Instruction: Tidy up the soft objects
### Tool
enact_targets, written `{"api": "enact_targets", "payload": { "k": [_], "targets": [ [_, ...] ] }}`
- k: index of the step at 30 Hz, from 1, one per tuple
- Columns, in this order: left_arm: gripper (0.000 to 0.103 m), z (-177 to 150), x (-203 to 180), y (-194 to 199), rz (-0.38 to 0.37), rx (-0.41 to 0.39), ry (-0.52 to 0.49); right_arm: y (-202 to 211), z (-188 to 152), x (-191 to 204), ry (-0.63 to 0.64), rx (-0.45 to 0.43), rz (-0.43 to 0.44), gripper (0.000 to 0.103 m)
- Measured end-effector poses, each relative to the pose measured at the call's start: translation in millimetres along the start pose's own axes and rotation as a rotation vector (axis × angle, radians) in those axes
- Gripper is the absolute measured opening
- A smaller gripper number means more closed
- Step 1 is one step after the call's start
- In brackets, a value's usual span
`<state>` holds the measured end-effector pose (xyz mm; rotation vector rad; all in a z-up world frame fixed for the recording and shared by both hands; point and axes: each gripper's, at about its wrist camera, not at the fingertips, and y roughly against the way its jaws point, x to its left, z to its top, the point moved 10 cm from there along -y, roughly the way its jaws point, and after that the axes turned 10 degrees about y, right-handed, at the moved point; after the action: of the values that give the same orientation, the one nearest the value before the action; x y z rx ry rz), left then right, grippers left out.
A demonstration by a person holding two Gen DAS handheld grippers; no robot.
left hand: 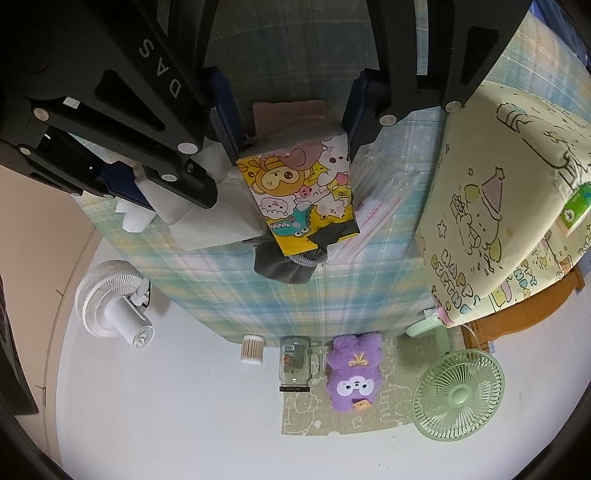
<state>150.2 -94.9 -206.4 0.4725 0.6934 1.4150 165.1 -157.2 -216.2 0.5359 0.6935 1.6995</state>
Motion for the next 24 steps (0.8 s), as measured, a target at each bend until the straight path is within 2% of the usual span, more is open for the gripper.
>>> {"api": "enact_targets", "payload": {
  "k": [7, 24],
  "targets": [
    [0.051, 5.8, -2.5, 10.7, -0.003, -0.023, -0.008, 11.9, 5.7, -0.3, -0.003, -0.024, -0.005, 0.025],
    [0.051, 34.9, -13.5, 42.0, -0.039, -0.082, -0.029, 51.9, 36.6, -8.0, -0.016, -0.091, -0.039, 0.024]
  ]
}}
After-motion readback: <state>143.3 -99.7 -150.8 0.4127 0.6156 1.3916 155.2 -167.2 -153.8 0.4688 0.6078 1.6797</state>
